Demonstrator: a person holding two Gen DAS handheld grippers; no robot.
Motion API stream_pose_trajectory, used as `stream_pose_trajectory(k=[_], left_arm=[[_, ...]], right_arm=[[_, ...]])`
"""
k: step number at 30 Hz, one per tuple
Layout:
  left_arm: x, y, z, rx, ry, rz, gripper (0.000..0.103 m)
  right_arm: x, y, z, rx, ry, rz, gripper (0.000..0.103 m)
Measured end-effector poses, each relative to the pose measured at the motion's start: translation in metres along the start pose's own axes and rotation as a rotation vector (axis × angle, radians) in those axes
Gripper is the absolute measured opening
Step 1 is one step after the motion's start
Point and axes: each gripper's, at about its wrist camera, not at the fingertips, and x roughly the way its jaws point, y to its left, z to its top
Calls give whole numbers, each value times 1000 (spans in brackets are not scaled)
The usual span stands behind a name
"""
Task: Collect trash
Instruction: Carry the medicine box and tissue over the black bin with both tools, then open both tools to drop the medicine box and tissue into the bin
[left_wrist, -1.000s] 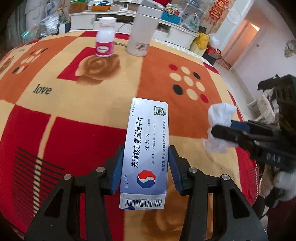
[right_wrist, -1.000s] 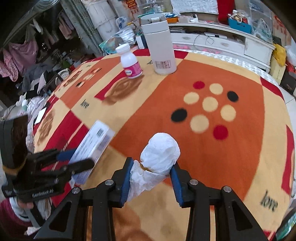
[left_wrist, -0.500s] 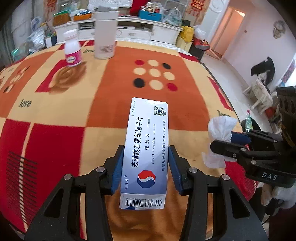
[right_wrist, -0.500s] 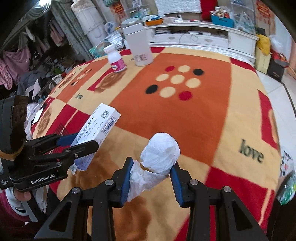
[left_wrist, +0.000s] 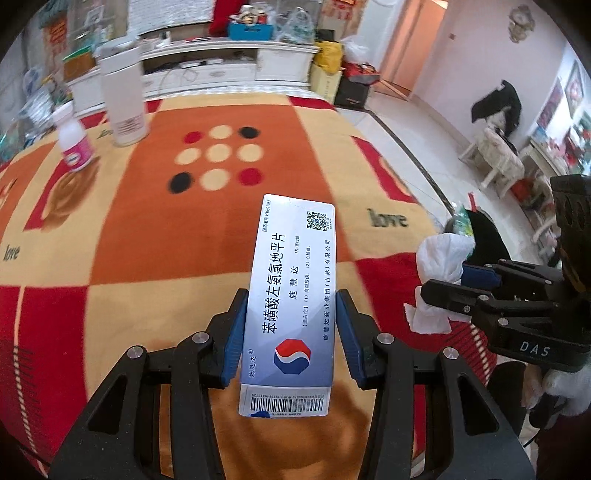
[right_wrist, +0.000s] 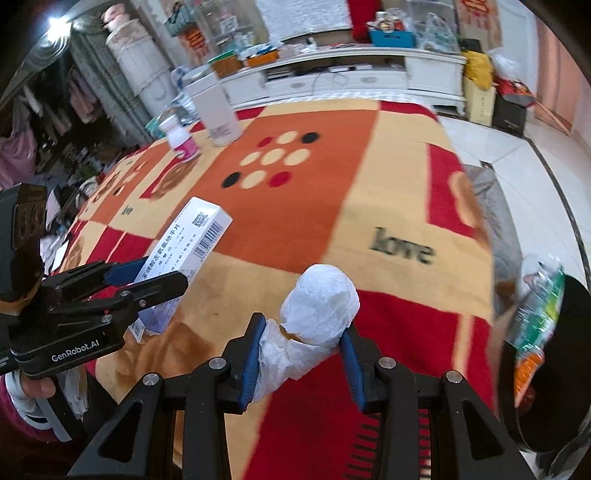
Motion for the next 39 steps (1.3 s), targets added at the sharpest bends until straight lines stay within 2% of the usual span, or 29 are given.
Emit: stream_pose_trajectory(k=[8,18,25,34,37,39], left_arm=[[16,-48,13,78,14,-46,44],[29,-100,34,134,29,-180,44],[44,-150,49,197,41,-267,44],[72,-211,57,229,91,-380,44],[81,-225,61,220,98,-409,44],[86,-231,64,210,99,-423,45]], right_arm=[[-32,-49,-16,93,-40,-57,38],[-81,-131,-38,241,-92,-185,38],[-91,-184,-57,361,-97,-239,38],[-88,-221,-78,450,-89,-271,38],[-88,-232,-80,466,-88,-282,41],[-91,-236,-81,471,-95,-299,56]])
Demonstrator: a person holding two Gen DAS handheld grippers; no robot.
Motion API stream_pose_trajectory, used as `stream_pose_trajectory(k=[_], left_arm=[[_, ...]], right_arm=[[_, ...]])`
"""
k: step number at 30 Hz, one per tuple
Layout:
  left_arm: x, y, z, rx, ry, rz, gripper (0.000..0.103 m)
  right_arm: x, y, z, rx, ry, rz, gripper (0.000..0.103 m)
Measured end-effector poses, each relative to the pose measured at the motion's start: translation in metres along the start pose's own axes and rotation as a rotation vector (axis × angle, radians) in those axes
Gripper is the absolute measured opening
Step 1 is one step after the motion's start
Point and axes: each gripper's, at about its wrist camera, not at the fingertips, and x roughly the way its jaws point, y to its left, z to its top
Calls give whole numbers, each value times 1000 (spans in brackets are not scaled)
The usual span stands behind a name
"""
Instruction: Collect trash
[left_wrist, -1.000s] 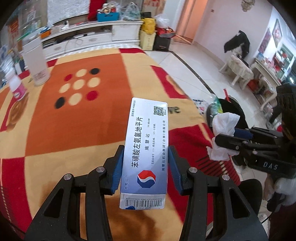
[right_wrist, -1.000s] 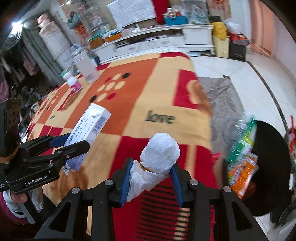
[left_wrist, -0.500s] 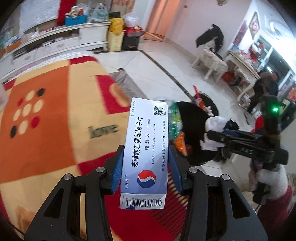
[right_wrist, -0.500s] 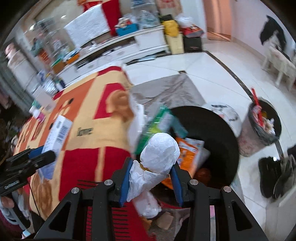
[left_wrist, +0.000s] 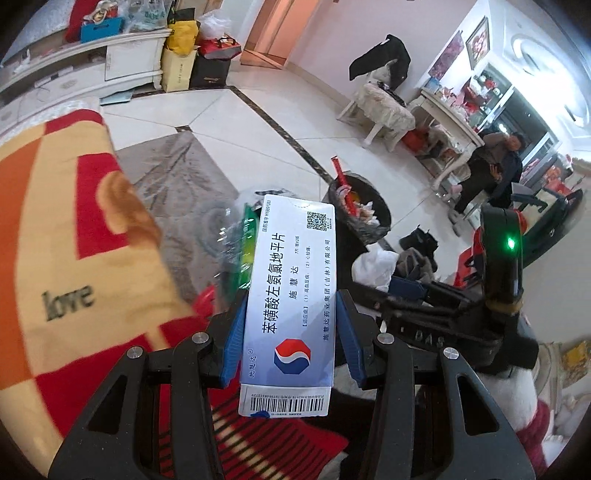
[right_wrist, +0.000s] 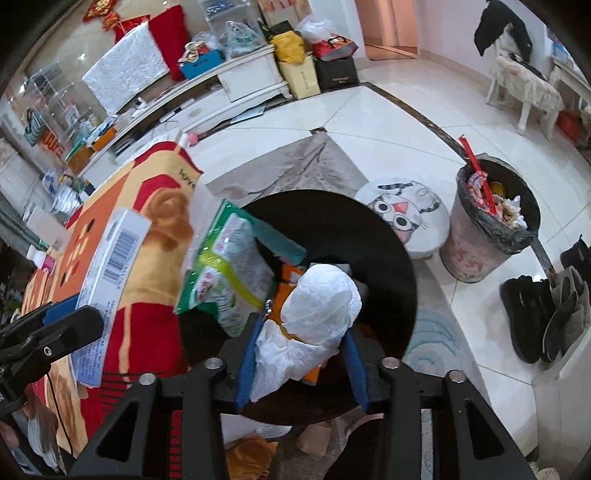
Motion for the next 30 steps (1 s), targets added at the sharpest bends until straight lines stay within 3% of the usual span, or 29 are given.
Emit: stream_pose_trajectory(k=[1,2,5,6,10,21,30], left_arm=[[4,0,2,-5,2,-8,45],[9,1,4,-10,8,-16,47],[15,4,5,-30,4,-52,69],[17,5,6,-37,-1,-63,70],[21,3,4,-32,1,-28,71],[-15,11,-16,14,-100,187,70],[-53,15,-42,20,-183,236,70]], right_arm=[[-1,-2,1,2,-7,-9,61],[-2,-4,1,7,-18,-18,73],[-6,-8,0,16,-29,-12,77],[-7,-9,-2,16,-29,-10,77],[-7,-6,-6,8,-28,-3,77],[-21,18,-31,20,-99,-7,77],[-42,46,-52,-8,-170,-61,77]])
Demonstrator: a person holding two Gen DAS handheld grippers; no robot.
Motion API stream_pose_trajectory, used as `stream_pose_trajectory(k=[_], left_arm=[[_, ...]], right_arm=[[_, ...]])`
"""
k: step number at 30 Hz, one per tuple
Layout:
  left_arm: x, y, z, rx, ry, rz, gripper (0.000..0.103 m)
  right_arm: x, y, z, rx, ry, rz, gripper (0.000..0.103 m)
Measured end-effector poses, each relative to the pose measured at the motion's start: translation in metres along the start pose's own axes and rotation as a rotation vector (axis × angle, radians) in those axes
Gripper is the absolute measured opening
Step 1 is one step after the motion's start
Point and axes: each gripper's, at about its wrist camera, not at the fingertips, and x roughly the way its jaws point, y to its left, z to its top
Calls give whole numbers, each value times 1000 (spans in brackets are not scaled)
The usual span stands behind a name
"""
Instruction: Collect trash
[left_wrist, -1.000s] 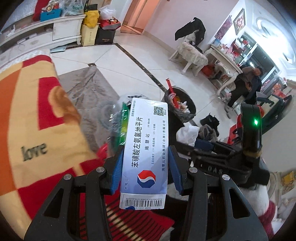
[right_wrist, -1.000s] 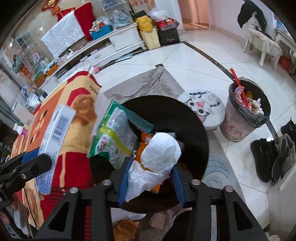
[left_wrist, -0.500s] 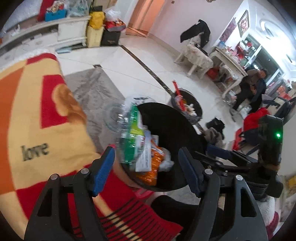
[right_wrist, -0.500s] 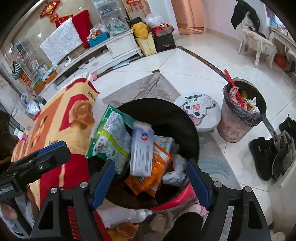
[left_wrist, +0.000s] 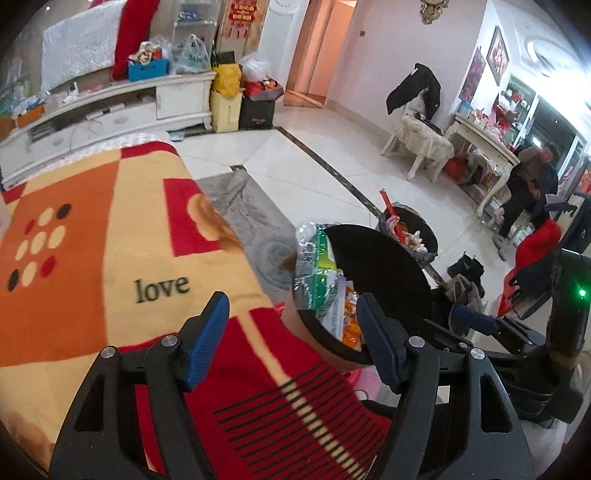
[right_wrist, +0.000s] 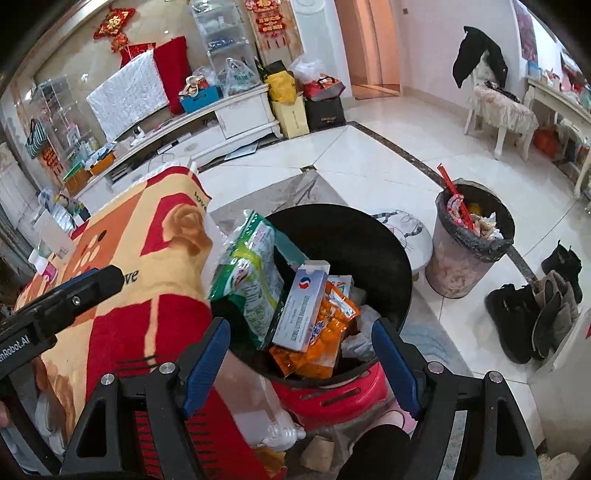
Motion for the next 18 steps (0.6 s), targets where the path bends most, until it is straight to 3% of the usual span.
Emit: stream_pose_trajectory(k=[8,18], left_arm=[[-19,5,-20,13,0,47,70],[-35,7,-26,9,-48,67,71]], right_arm=[[-11,19,-9,-34,1,-23,77],[-38,38,-6,-56,-109,-64,77]])
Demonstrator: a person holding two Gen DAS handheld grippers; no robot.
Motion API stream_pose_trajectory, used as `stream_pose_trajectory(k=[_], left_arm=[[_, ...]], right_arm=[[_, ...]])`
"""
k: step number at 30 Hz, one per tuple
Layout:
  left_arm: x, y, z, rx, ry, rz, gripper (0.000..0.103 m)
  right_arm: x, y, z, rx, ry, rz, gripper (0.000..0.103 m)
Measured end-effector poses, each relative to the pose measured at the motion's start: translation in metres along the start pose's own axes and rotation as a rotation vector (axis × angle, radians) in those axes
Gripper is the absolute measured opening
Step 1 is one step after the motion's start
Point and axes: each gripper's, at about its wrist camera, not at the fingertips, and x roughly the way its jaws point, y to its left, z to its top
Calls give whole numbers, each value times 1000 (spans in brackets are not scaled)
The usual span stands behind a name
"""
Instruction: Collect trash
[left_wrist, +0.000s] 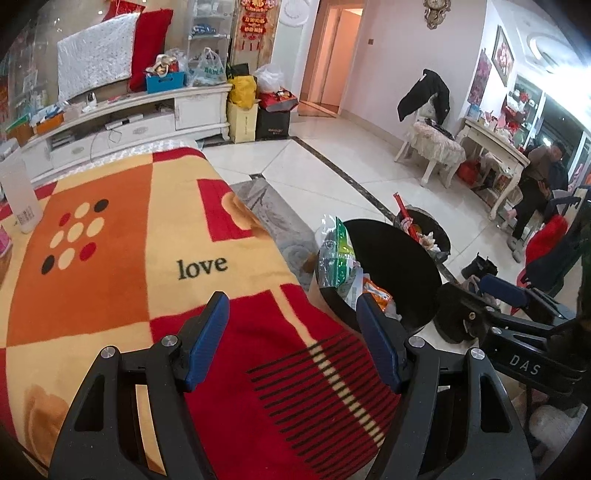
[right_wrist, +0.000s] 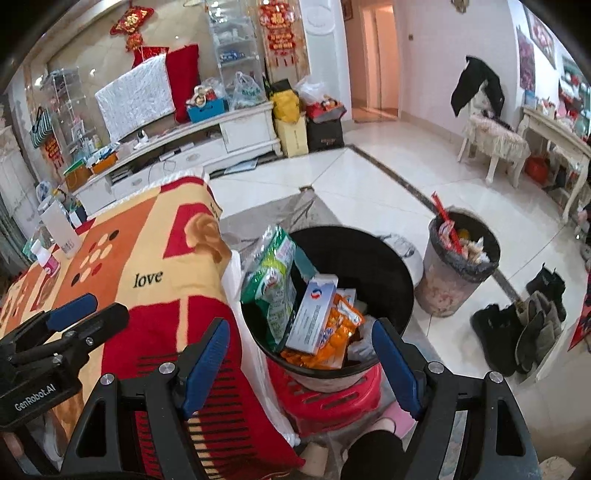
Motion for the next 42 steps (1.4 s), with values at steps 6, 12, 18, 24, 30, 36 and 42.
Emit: stream_pose_trajectory(k=[6,12,18,24,30,36,42], left_arm=[[-8,-2,3,14,-50,5,70],[-12,-6,4,29,-79,1,71],[-15,-6,4,29,-95,6,71],[-15,-4,4,26,-99,14,70],[-14,-3,3,22,-98,15,71],[-14,-3,3,23,-97,14,70],[-13,-3,3,23,-98,9,70]], right_arm=[[-10,4,3,3,-62,-8,77],[-21,10,3,0,-121,-17,82],[-27,13,6,-9,-152,-23,82],[-33,14,7,-8,-178,-29,82],[-38,14,10,-9,-200,-41,82],[-39,13,10,-9,-206,-40,82],[-39,13,11,-9,-204,-38,83]])
